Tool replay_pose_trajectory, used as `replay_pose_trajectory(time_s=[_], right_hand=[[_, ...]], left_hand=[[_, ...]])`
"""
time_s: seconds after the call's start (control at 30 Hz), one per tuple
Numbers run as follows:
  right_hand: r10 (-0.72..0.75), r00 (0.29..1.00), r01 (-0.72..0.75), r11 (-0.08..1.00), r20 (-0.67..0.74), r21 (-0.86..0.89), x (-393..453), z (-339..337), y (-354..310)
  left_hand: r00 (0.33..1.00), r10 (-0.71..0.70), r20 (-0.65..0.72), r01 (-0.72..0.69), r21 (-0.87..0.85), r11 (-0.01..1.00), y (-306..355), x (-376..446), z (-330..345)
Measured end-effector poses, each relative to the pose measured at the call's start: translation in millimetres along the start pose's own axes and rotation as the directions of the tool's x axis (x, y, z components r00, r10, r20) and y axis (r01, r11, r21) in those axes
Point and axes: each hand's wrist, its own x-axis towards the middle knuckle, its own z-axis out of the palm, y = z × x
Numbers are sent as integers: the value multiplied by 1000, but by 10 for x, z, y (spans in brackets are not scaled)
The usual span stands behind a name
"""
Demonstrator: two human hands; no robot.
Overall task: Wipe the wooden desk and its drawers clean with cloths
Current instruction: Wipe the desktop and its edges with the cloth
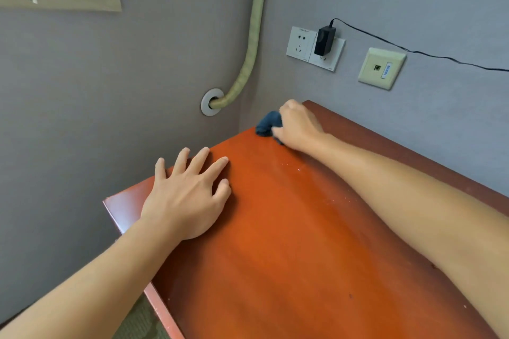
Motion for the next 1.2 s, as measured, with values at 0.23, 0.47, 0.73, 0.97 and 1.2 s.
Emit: replay_pose_trajectory(time_s=[0.23, 0.47, 0.73, 0.97, 1.2], right_hand=[[-119, 985, 117, 993, 127, 19, 35, -6, -185], [-341, 936, 314, 924, 94, 220, -332, 16, -245], [-33, 999, 28, 992, 41, 122, 603, 241, 648], [59, 996, -67, 989, 65, 135, 860, 275, 852], [-213, 975, 185, 932, 59, 313, 252, 154, 531]], left_hand=[[992, 99, -71, -88, 154, 984, 83, 57, -76], [998, -62, -3, 59, 337, 940, 757, 381, -109], [999, -39, 38, 36, 83, 996, 757, 632, 145], [999, 9, 49, -13, 82, 997, 743, 634, 133], [999, 2, 49, -6, 85, 996, 757, 630, 133]])
